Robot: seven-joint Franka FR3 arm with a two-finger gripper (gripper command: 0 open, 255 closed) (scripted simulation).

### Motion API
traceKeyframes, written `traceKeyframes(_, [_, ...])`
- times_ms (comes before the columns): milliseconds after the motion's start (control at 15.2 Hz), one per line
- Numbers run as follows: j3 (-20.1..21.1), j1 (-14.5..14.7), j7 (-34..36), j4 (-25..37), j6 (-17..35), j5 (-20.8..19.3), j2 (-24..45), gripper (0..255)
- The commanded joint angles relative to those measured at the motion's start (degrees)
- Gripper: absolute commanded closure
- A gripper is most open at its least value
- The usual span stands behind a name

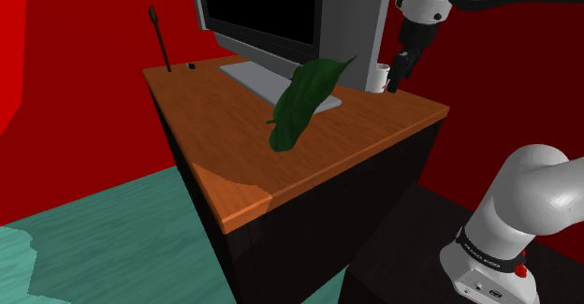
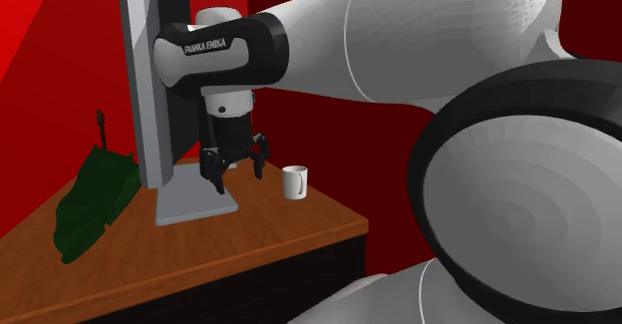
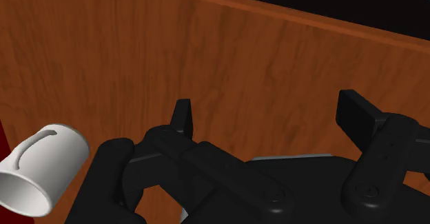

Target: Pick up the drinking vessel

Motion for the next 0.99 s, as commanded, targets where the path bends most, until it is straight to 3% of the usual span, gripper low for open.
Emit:
traceKeyframes(0, [0.0, 0.0, 0.0, 0.0, 0.0, 0.0, 0.0, 0])
traceKeyframes(462, [-7.0, -2.4, -6.7, 8.1, 2.9, -2.3, 13.0, 0])
traceKeyframes(924, [-13.3, -4.0, -13.6, 19.5, 3.9, -2.1, 27.5, 0])
